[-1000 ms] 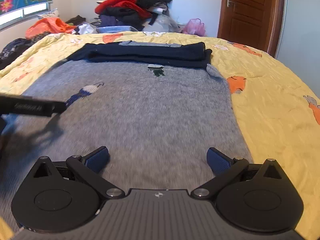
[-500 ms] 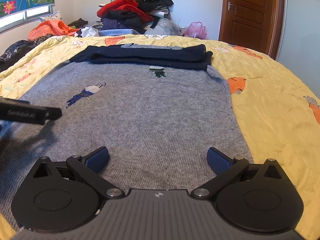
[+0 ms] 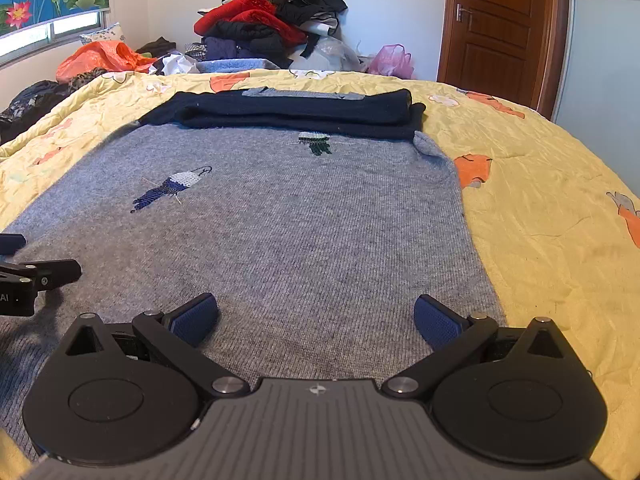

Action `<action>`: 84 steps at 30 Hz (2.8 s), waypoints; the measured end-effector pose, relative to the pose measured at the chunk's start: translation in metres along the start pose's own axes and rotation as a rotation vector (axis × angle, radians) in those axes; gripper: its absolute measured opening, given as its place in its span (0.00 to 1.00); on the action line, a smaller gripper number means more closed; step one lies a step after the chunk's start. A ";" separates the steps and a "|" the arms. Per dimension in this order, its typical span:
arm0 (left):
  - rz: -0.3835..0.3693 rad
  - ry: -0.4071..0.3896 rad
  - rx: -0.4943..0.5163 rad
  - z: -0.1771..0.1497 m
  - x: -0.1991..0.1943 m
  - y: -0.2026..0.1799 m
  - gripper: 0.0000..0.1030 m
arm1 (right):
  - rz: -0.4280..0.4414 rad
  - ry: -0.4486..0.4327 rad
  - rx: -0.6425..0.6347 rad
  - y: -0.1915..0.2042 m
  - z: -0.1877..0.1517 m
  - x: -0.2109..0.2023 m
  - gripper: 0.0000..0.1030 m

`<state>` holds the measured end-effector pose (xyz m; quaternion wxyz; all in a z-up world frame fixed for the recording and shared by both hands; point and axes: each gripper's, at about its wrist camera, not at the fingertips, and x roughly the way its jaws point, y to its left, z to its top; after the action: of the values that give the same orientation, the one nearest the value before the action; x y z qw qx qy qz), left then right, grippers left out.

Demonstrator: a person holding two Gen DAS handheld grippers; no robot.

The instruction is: Fold small clothes

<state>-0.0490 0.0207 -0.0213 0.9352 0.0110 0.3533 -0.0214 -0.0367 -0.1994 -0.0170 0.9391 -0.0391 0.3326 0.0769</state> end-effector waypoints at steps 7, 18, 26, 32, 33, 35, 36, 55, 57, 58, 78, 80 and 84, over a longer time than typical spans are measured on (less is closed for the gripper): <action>0.000 0.000 0.000 0.000 0.000 0.000 1.00 | -0.004 0.000 0.000 0.000 -0.001 -0.001 1.00; 0.019 0.005 -0.007 -0.007 -0.008 -0.002 1.00 | 0.004 0.006 -0.005 0.002 -0.022 -0.030 1.00; 0.019 0.014 -0.002 -0.024 -0.030 -0.001 1.00 | 0.011 0.010 -0.006 0.000 -0.034 -0.046 1.00; 0.007 0.028 0.012 -0.034 -0.043 0.002 1.00 | 0.032 0.031 -0.031 -0.002 -0.044 -0.062 1.00; 0.006 0.031 0.012 -0.035 -0.044 0.002 1.00 | 0.034 0.036 -0.027 -0.003 -0.046 -0.065 1.00; 0.002 0.038 0.012 -0.037 -0.048 0.003 1.00 | 0.037 0.045 -0.029 -0.004 -0.050 -0.071 1.00; -0.001 0.043 0.012 -0.038 -0.050 0.003 1.00 | 0.039 0.051 -0.032 -0.004 -0.051 -0.074 1.00; -0.245 0.146 -0.278 -0.040 -0.072 0.102 0.99 | 0.202 0.187 0.372 -0.115 -0.032 -0.094 0.99; -0.370 0.174 -0.361 -0.036 -0.066 0.111 0.99 | 0.309 0.230 0.495 -0.132 -0.036 -0.087 0.99; -0.425 0.188 -0.407 -0.034 -0.063 0.115 0.99 | 0.348 0.235 0.527 -0.136 -0.038 -0.085 1.00; -0.593 0.285 -0.612 -0.044 -0.045 0.158 0.50 | 0.654 0.318 0.807 -0.155 -0.059 -0.065 0.73; -0.572 0.295 -0.612 -0.046 -0.043 0.158 0.30 | 0.654 0.319 0.817 -0.155 -0.060 -0.065 0.70; -0.579 0.303 -0.658 -0.052 -0.041 0.166 0.27 | 0.645 0.326 0.816 -0.155 -0.061 -0.063 0.64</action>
<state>-0.1057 0.1893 -0.0325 0.7824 -0.3823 0.4625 -0.1668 -0.0960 -0.3671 -0.0213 0.7430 0.4213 0.4719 0.2187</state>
